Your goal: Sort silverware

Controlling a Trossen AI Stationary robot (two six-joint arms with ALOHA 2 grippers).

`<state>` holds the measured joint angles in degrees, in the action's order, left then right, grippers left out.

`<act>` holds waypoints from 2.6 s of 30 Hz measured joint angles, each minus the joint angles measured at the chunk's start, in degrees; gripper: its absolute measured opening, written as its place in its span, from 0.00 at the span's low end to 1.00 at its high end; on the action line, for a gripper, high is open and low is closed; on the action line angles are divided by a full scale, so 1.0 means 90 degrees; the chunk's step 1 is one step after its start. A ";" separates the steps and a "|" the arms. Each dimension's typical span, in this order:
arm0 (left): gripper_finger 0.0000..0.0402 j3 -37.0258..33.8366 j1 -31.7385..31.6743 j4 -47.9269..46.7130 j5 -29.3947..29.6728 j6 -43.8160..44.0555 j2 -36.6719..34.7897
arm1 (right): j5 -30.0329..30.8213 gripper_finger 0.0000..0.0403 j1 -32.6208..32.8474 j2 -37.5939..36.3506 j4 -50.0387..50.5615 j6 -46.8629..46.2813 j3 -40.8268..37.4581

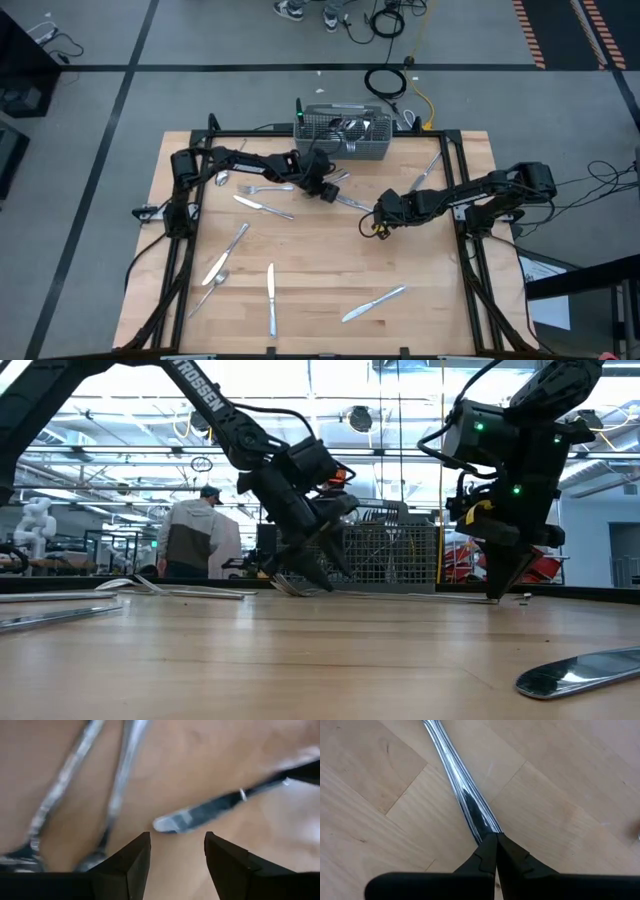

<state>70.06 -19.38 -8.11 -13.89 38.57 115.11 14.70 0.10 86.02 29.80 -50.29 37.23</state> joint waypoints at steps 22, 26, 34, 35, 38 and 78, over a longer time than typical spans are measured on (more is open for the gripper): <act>0.47 0.0012 -0.0063 0.0445 -0.0468 0.0842 0.0330 | 0.0009 0.00 0.0000 0.0003 -0.0177 0.0025 -0.0005; 0.47 0.0006 -0.0062 0.0501 -0.0480 0.0845 0.0335 | 0.0012 0.00 0.0000 0.0003 -0.0187 0.0045 -0.0005; 0.42 0.0002 -0.0062 0.0543 -0.0466 0.0854 0.0401 | 0.0017 0.00 0.0000 0.0003 -0.0197 0.0074 -0.0005; 0.40 0.0002 -0.0063 0.0545 -0.0464 0.0862 0.0435 | 0.0017 0.00 0.0000 0.0003 -0.0197 0.0076 -0.0005; 0.35 0.0002 -0.0062 0.0555 -0.0449 0.1017 0.0495 | 0.0017 0.00 0.0000 0.0003 -0.0199 0.0103 -0.0005; 0.15 0.0012 -0.0559 0.0488 -0.0655 0.0820 0.0432 | 0.0041 0.00 0.0127 0.0003 0.0223 0.0214 0.0000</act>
<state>70.17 -24.42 -3.72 -19.79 45.95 119.00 15.07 1.24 86.04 31.81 -48.36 37.23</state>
